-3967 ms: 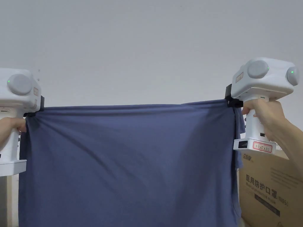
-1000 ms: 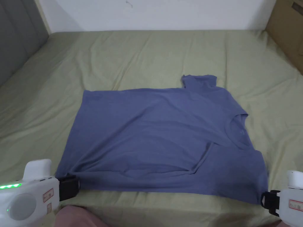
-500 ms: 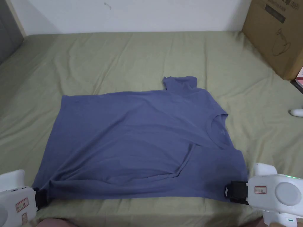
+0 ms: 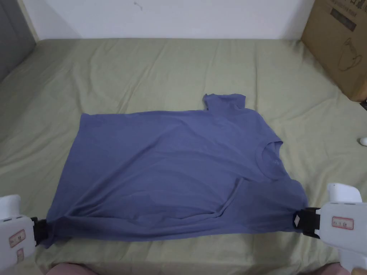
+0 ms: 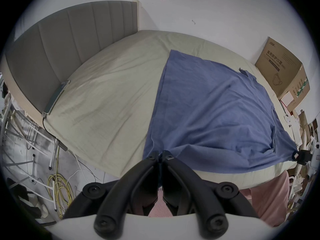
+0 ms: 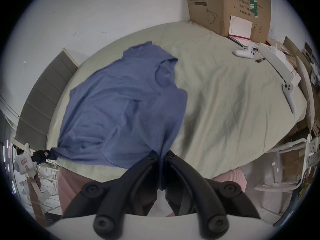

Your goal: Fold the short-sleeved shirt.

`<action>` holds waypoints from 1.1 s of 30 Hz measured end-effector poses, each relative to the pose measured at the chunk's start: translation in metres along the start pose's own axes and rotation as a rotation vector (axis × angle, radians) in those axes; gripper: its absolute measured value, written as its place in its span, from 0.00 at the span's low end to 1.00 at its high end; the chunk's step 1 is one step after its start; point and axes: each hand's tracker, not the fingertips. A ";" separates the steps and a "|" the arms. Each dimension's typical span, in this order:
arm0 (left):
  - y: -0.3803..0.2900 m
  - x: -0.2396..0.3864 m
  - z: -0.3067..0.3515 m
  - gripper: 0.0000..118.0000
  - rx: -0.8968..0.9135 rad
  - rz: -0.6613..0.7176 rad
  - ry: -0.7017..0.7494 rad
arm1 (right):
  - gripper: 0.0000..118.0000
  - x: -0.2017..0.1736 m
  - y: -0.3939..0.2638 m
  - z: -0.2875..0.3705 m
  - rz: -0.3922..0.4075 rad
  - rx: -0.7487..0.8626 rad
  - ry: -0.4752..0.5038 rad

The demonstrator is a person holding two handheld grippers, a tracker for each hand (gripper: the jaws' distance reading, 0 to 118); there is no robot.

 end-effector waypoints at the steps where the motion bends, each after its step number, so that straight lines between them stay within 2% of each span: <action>1: 0.005 0.000 0.000 0.03 0.006 -0.002 -0.003 | 0.05 -0.005 0.007 0.002 -0.007 -0.006 0.014; 10: 0.084 0.005 -0.027 0.02 0.044 -0.039 0.022 | 0.05 0.003 0.091 -0.028 -0.143 0.042 0.080; 14: 0.115 0.002 -0.057 0.02 0.024 -0.018 0.024 | 0.05 0.002 0.124 -0.053 -0.247 0.031 0.084; 15: 0.123 0.002 -0.067 0.02 0.012 -0.023 0.025 | 0.05 0.002 0.130 -0.064 -0.237 0.020 0.084; 17: 0.126 0.004 -0.084 0.03 0.000 -0.034 0.044 | 0.05 0.002 0.136 -0.085 -0.266 0.015 0.066; 18: 0.128 0.005 -0.092 0.06 -0.002 -0.038 0.042 | 0.10 -0.001 0.137 -0.094 -0.247 0.000 0.059; 19: 0.129 0.006 -0.097 0.30 -0.011 -0.027 0.044 | 0.31 -0.005 0.135 -0.099 -0.233 -0.020 0.015; 20: 0.130 0.008 -0.098 0.61 -0.017 -0.022 0.046 | 0.54 -0.009 0.133 -0.101 -0.216 -0.022 -0.013; 21: 0.128 0.007 -0.096 0.84 -0.037 -0.006 0.072 | 0.69 -0.009 0.131 -0.102 -0.202 -0.015 -0.025; 22: 0.125 0.005 -0.093 0.96 -0.024 -0.003 0.053 | 0.70 -0.010 0.127 -0.097 -0.199 -0.006 -0.011; 24: 0.120 0.004 -0.079 0.95 0.014 -0.001 0.025 | 0.69 -0.010 0.122 -0.086 -0.183 0.014 -0.001; 25: 0.117 0.004 -0.072 0.94 0.012 -0.004 0.026 | 0.66 -0.009 0.118 -0.079 -0.172 0.027 -0.001; 26: 0.112 0.003 -0.066 0.90 0.005 -0.007 0.026 | 0.56 -0.009 0.113 -0.072 -0.158 0.043 0.005; 27: 0.105 0.001 -0.056 0.79 0.013 -0.008 0.012 | 0.35 -0.010 0.106 -0.063 -0.140 0.062 0.007; 28: 0.096 0.001 -0.046 0.47 0.040 0.002 -0.016 | 0.05 -0.011 0.098 -0.056 -0.108 0.077 0.008; 29: 0.088 0.000 -0.039 0.17 0.052 0.012 -0.036 | 0.02 -0.010 0.092 -0.053 -0.083 0.088 -0.015; 30: 0.077 0.001 -0.035 0.01 0.033 0.014 -0.039 | 0.00 -0.011 0.081 -0.049 -0.076 0.087 -0.055; 33: 0.050 0.003 -0.033 0.01 -0.014 0.019 -0.059 | 0.00 -0.009 0.055 -0.048 -0.052 0.058 -0.049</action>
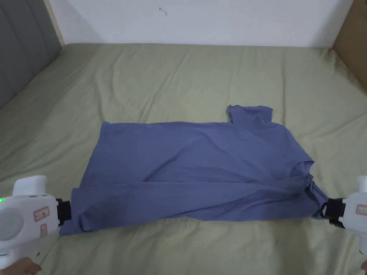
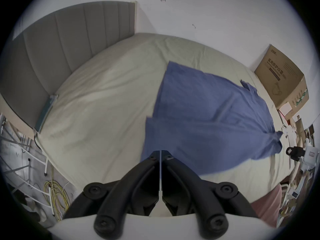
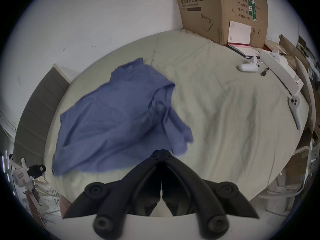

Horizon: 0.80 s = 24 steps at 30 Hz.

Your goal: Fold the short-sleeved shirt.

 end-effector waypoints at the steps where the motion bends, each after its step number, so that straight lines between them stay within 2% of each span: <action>1: -0.006 0.002 -0.002 0.01 -0.014 -0.023 -0.023 | 0.00 0.000 -0.008 0.000 0.010 -0.017 -0.013; 4: -0.013 0.003 -0.009 0.03 0.010 -0.017 0.036 | 0.00 0.004 -0.026 0.000 -0.001 -0.041 -0.014; 5: -0.011 0.001 -0.011 0.13 0.014 0.007 0.031 | 0.00 0.005 -0.030 0.001 -0.010 -0.047 -0.008; 6: -0.007 -0.002 -0.016 0.37 0.004 0.030 0.039 | 0.00 0.006 -0.034 0.003 -0.017 -0.050 -0.003; 7: -0.004 -0.004 -0.022 0.75 -0.024 0.046 0.029 | 0.00 0.007 -0.037 0.004 -0.017 -0.052 -0.001; 8: -0.003 -0.005 -0.028 0.91 -0.034 0.053 0.021 | 0.00 0.007 -0.039 0.005 -0.012 -0.056 -0.002; 9: -0.003 -0.006 -0.035 0.96 -0.032 0.049 0.025 | 0.00 0.006 -0.042 0.007 0.001 -0.059 -0.006; 11: -0.003 -0.010 -0.048 0.87 -0.074 0.062 0.048 | 0.00 0.004 -0.046 0.010 0.032 -0.057 -0.015; 13: -0.010 -0.012 -0.064 0.44 -0.148 0.087 0.001 | 0.00 0.003 -0.047 0.011 0.042 -0.058 -0.012; 14: -0.014 -0.010 -0.067 0.42 -0.158 0.065 0.090 | 0.00 0.004 -0.047 0.011 0.038 -0.060 -0.008; 15: -0.013 -0.007 -0.058 0.36 -0.109 0.045 0.063 | 0.00 0.004 -0.045 0.011 0.032 -0.063 0.000; 17: -0.006 -0.003 -0.049 0.05 -0.101 0.009 0.058 | 0.04 0.006 -0.038 0.009 0.021 -0.033 0.028; 20: 0.003 -0.008 -0.057 0.04 -0.122 0.009 0.033 | 0.62 0.005 -0.011 -0.008 0.066 -0.033 0.007; 21: 0.004 -0.007 -0.056 0.04 -0.112 -0.015 0.045 | 0.68 0.005 -0.001 -0.018 0.091 -0.032 -0.003; 24: 0.005 -0.005 -0.050 0.05 -0.108 -0.021 0.041 | 0.68 0.006 0.029 -0.042 0.086 -0.010 -0.029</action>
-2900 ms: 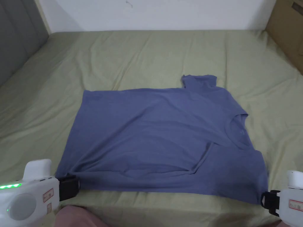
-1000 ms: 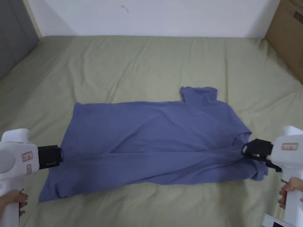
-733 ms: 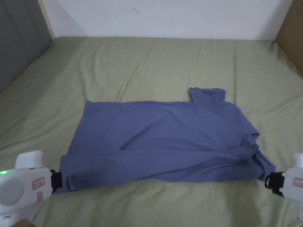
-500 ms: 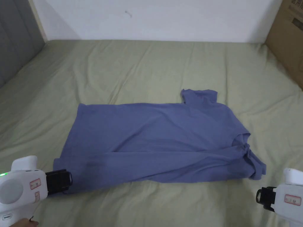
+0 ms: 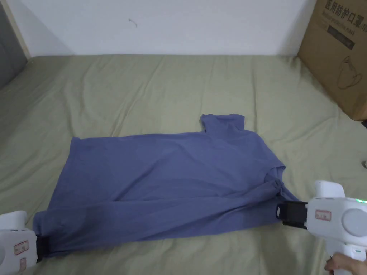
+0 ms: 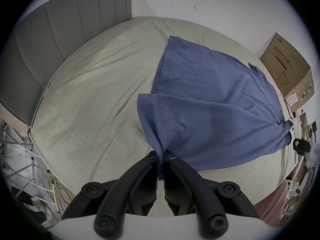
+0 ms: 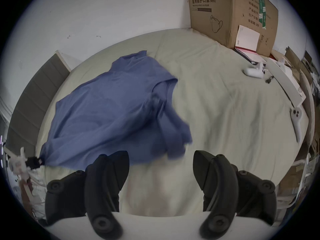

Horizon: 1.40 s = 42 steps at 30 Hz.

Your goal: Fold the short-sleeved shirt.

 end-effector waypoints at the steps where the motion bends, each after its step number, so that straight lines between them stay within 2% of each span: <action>1: 0.000 -0.002 0.001 0.05 0.001 0.010 -0.007 | 0.68 0.002 0.010 -0.007 -0.024 -0.016 0.002; 2: -0.001 -0.001 0.002 0.05 -0.002 0.023 -0.016 | 0.67 0.004 0.016 -0.014 -0.042 -0.017 0.033; 3: -0.002 -0.003 0.002 0.05 -0.006 0.039 -0.023 | 0.54 0.004 0.020 -0.023 -0.035 -0.021 0.043; 5: -0.003 -0.004 0.001 0.05 -0.014 0.047 -0.027 | 0.07 0.000 0.019 -0.047 -0.014 -0.089 -0.034; 6: -0.004 -0.002 -0.001 0.04 -0.017 0.045 -0.026 | 0.06 -0.003 0.014 -0.059 0.011 -0.152 -0.085; 7: -0.004 -0.001 -0.001 0.05 -0.021 0.037 -0.023 | 0.06 -0.003 0.007 -0.063 -0.001 -0.165 -0.065; 8: -0.004 0.000 0.000 0.04 -0.025 0.026 -0.018 | 0.05 -0.007 0.002 -0.054 -0.013 -0.111 -0.036; 9: -0.004 0.001 0.001 0.04 -0.024 0.008 -0.012 | 0.05 -0.010 0.003 -0.044 0.004 -0.075 -0.070; 15: 0.003 -0.006 0.025 0.04 -0.006 0.001 -0.037 | 0.05 0.009 0.002 0.019 -0.103 -0.007 0.020; 16: 0.003 -0.008 0.031 0.04 0.003 0.002 -0.042 | 0.05 0.013 0.001 0.029 -0.099 -0.008 0.033; 19: -0.005 -0.008 0.049 0.04 0.009 -0.066 -0.005 | 0.05 0.019 -0.014 0.057 -0.049 0.002 -0.008; 24: -0.040 -0.007 0.052 0.05 -0.052 -0.083 0.012 | 0.05 0.034 -0.067 0.057 -0.077 -0.083 -0.021; 25: -0.047 -0.006 0.049 0.08 -0.062 -0.105 0.021 | 0.06 0.036 -0.077 0.054 -0.073 -0.083 -0.014; 26: -0.054 -0.005 0.045 0.20 -0.063 -0.114 0.026 | 0.13 0.038 -0.086 0.050 -0.079 -0.104 -0.009; 27: -0.058 -0.005 0.042 0.52 -0.072 -0.108 0.033 | 0.33 0.038 -0.092 0.048 -0.080 -0.135 -0.031; 28: -0.057 -0.004 0.039 0.71 -0.089 -0.105 0.043 | 0.48 0.036 -0.095 0.046 -0.077 -0.142 -0.066; 29: -0.056 -0.004 0.039 0.78 -0.102 -0.099 0.073 | 0.54 0.037 -0.095 0.047 -0.079 -0.138 -0.083; 32: -0.042 -0.006 0.049 0.76 -0.011 -0.071 0.052 | 0.54 0.035 -0.078 0.063 -0.098 -0.077 -0.061; 33: -0.035 -0.004 0.053 0.73 0.017 -0.070 0.030 | 0.54 0.031 -0.068 0.069 -0.090 -0.050 -0.066; 34: -0.027 -0.001 0.060 0.62 0.036 -0.070 0.006 | 0.49 0.027 -0.058 0.074 -0.073 -0.023 -0.058; 35: -0.018 0.004 0.064 0.41 0.062 -0.060 -0.007 | 0.35 0.022 -0.048 0.079 -0.061 0.009 -0.043; 36: -0.011 0.010 0.066 0.06 0.088 -0.058 -0.027 | 0.05 0.018 -0.036 0.081 -0.051 0.041 -0.028; 37: -0.004 0.016 0.066 0.01 0.112 -0.083 -0.040 | 0.00 0.012 -0.028 0.082 -0.039 0.062 -0.023; 39: 0.007 0.033 0.062 0.00 0.118 -0.092 -0.019 | 0.00 0.001 -0.012 0.076 -0.042 0.063 -0.035; 42: 0.019 0.054 0.050 0.00 0.107 -0.134 -0.010 | 0.00 -0.008 0.000 0.057 -0.054 0.027 0.037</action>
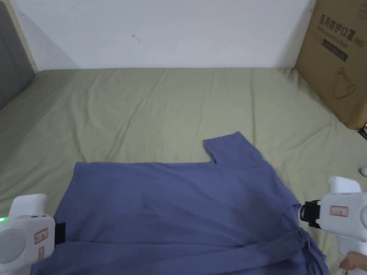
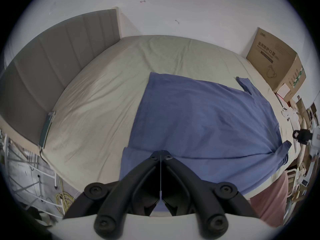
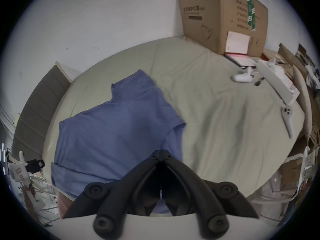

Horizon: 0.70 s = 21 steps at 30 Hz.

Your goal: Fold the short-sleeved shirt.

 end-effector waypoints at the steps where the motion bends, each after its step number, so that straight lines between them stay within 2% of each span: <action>1: 0.002 0.002 -0.002 0.00 -0.002 -0.009 -0.010 | 0.00 -0.003 0.003 -0.006 -0.009 -0.004 0.005; 4: 0.013 0.007 -0.013 0.00 -0.014 -0.001 -0.047 | 0.00 -0.005 0.023 -0.026 -0.013 -0.015 0.028; 8: 0.029 0.010 -0.032 0.00 -0.020 -0.007 -0.014 | 0.02 -0.012 0.075 -0.062 0.005 0.011 0.058; 9: 0.033 0.010 -0.036 0.00 -0.020 -0.002 -0.015 | 0.24 -0.015 0.093 -0.076 0.012 0.000 0.060; 10: 0.036 0.010 -0.039 0.00 -0.021 0.011 -0.017 | 0.55 -0.017 0.108 -0.090 0.019 -0.011 0.044; 11: 0.040 0.010 -0.043 0.00 -0.021 0.022 -0.029 | 0.78 -0.021 0.123 -0.108 0.042 -0.024 0.027; 12: 0.041 0.011 -0.047 0.00 -0.023 0.025 -0.037 | 0.81 -0.022 0.134 -0.124 0.084 -0.044 0.041; 13: 0.044 0.013 -0.051 0.00 -0.029 0.024 -0.037 | 0.81 -0.024 0.145 -0.138 0.093 -0.029 0.044; 16: 0.048 0.020 -0.063 0.00 -0.052 -0.005 -0.034 | 0.80 -0.025 0.172 -0.192 0.127 -0.105 -0.040; 17: 0.048 0.021 -0.067 0.00 -0.052 -0.007 -0.033 | 0.79 -0.022 0.174 -0.208 0.138 -0.128 -0.027; 18: 0.047 0.022 -0.070 0.00 -0.059 -0.015 -0.029 | 0.73 -0.019 0.173 -0.218 0.138 -0.157 -0.048; 20: 0.045 0.018 -0.078 0.00 -0.076 -0.018 -0.026 | 0.49 -0.017 0.171 -0.233 0.175 -0.189 -0.061; 21: 0.044 0.017 -0.079 0.00 -0.085 -0.015 -0.024 | 0.42 -0.017 0.169 -0.235 0.183 -0.202 -0.063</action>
